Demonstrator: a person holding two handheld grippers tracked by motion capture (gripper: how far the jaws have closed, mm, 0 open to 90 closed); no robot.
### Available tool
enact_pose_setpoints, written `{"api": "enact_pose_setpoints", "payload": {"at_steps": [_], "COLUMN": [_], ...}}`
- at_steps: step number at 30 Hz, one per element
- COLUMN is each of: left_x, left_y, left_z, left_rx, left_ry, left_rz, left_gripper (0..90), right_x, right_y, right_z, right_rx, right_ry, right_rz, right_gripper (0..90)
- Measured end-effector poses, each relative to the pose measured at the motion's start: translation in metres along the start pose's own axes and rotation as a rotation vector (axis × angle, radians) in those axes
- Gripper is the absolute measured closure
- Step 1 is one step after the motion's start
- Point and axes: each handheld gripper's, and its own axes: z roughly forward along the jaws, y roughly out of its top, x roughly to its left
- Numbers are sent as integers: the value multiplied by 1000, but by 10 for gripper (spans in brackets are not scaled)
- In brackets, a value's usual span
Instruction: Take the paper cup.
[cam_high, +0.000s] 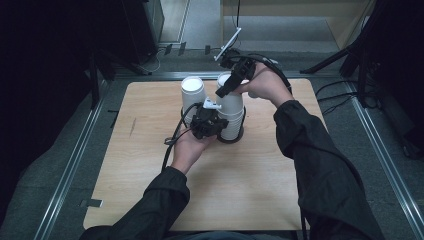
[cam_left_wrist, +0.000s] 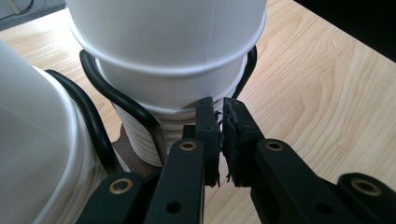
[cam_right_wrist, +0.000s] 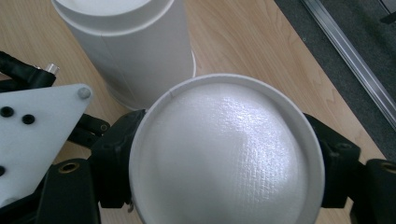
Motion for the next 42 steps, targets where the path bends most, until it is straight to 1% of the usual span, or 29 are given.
{"api": "enact_pose_setpoints", "payload": {"at_steps": [4,6,7,8,9,10,11,12,13,14,15,20,21,22,23,24,26,27,28,29,30,31,33,34,37,38,39,40,42], "left_x": [1,2,2,2,2,2,2,3,3,4,4,5,5,6,6,6,5,5,5,5,6,6,6,6,7,8,8,8,8], "left_y": [0,-1,-1,-1,-1,-2,-2,-2,-2,-2,-2,-3,-3,-3,-3,-3,-3,-3,-3,-3,-4,-4,-4,-4,-5,-6,-6,-6,-7], "left_z": [0,0,0,-1,-1,-1,-1,-1,-1,-1,-1,-2,-2,-2,-2,-2,-2,-2,-2,-3,-4,-4,-7,-7,-11,-13,-13,-15,-19], "left_rx": [0,6,6,3,3,4,4,4,4,2,2,3,3,4,4,7,12,12,14,17,23,23,27,27,30,28,28,30,35], "left_ry": [-12,-17,-17,-14,-14,-15,-15,-13,-13,-11,-11,-10,-7,-10,-10,-12,-13,-13,-16,-20,-27,-27,-21,-21,-26,-45,-45,-52,-65], "left_rz": [-13,-8,-8,-13,-13,-12,-12,-13,-13,-11,-11,7,7,5,5,5,8,8,11,9,8,8,-2,-2,-3,-1,-1,4,15], "left_gripper": [838,834,834,833,832,832,831,829,826,826,826,801,800,797,794,793,787,785,785,779,771,764,746,738,723,695,674,653,636], "right_x": [1,1,1,0,0,1,1,3,3,4,4,9,9,11,11,13,14,15,15,16,19,19,23,23,26,29,29,32,34], "right_y": [4,6,6,8,8,10,10,13,13,16,16,22,22,24,24,25,25,24,24,23,20,20,12,12,1,-7,-7,-14,-18], "right_z": [-9,-16,-16,-22,-22,-28,-28,-35,-35,-42,-42,-64,-64,-72,-72,-80,-88,-92,-92,-96,-104,-104,-114,-114,-118,-119,-119,-119,-119], "right_rx": [-4,-5,-5,-7,-7,-16,-16,-22,-22,-33,-33,-55,-55,-62,-62,-61,-49,-50,-50,-51,-53,-53,-54,-54,-65,-65,-65,-62,-64], "right_ry": [-1,3,3,8,8,9,9,5,5,2,2,-6,-6,-12,-12,-8,-12,0,0,11,4,4,11,11,23,30,30,34,37], "right_rz": [-11,11,11,29,29,30,30,29,29,26,26,11,11,6,6,8,9,17,17,17,15,15,14,14,9,4,4,-2,-7], "right_gripper": [245,245,245,245,245,245,245,245,245,245,245,245,245,244,244,245,245,244,244,245,244,244,244,244,244,244,244,244,244]}}
